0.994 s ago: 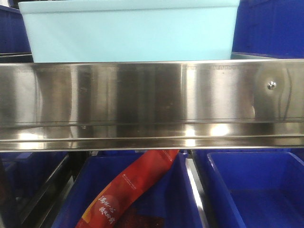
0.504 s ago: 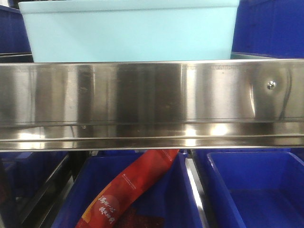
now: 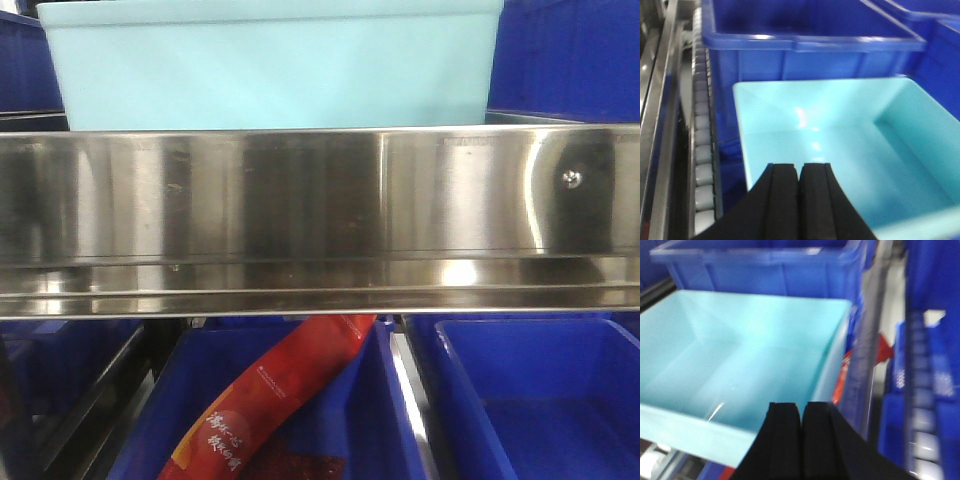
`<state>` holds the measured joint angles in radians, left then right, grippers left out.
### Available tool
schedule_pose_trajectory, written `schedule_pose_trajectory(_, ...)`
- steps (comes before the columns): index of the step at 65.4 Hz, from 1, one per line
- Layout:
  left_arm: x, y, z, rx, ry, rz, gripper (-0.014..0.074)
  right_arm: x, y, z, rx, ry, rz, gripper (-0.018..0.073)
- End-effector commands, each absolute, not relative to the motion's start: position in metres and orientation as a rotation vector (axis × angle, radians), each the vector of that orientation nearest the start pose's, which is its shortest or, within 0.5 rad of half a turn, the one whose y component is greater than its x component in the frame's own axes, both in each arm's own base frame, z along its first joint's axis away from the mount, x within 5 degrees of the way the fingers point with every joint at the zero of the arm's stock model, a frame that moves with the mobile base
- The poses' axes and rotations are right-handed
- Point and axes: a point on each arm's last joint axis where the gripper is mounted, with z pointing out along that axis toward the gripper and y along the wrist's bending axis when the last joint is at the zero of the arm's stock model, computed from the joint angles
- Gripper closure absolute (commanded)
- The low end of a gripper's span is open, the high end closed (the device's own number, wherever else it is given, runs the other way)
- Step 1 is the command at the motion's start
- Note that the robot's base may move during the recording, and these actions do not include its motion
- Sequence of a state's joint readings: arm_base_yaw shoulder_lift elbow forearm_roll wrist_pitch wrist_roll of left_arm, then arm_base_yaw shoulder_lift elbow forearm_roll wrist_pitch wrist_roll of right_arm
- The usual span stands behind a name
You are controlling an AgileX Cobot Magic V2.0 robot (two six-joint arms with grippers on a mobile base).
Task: Fetch blue bin and place on conveyor start
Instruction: 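Close both grippers on opposite walls of the light-blue bin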
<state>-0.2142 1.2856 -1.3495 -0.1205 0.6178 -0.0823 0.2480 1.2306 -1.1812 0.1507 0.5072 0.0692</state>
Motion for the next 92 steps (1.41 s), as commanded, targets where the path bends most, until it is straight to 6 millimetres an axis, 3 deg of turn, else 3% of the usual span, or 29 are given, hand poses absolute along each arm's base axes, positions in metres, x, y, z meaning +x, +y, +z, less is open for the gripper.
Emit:
schedule_pose_trajectory(1,0.294,-0.068,0.423,-0.002,2.085,-0.295,0.0707,0.285,0.079,0.394,-0.064,2.084,0.321,0.0699)
schedule_pose_trajectory(13,0.324,-0.069,0.417,-0.082,2.165,-0.098,0.0707,0.33,0.092,0.4,-0.017,2.207,0.122,0.0699)
schedule_pose_trajectory(36,0.365,-0.087,0.403,-0.119,2.317,-0.093,0.0707,0.392,0.109,0.391,0.044,2.387,0.046,0.0699)
schedule_pose_trajectory(42,0.373,-0.089,0.399,-0.128,2.356,-0.076,0.0677,0.396,0.111,0.384,0.05,2.424,0.045,0.0699)
schedule_pose_trajectory(51,0.381,-0.091,0.393,-0.129,2.37,-0.07,0.048,0.398,0.113,0.377,0.06,2.461,0.069,0.0689)
schedule_pose_trajectory(60,0.384,-0.092,0.391,-0.126,2.364,-0.073,0.0286,0.399,0.113,0.376,0.062,2.463,0.067,0.0488)
schedule_pose_trajectory(65,0.385,-0.093,0.391,-0.125,2.36,-0.075,0.0277,0.4,0.113,0.376,0.061,2.457,0.07,0.0373)
schedule_pose_trajectory(70,0.388,-0.093,0.386,-0.123,2.371,-0.068,0.0286,0.404,0.114,0.371,0.058,2.457,0.071,0.0314)
schedule_pose_trajectory(80,0.399,-0.096,0.369,-0.123,2.413,-0.053,0.0288,0.414,0.118,0.35,0.055,2.513,0.048,0.0303)
schedule_pose_trajectory(92,0.407,-0.098,0.353,-0.12,2.449,-0.039,0.0288,0.419,0.118,0.342,0.058,2.523,0.045,0.0305)
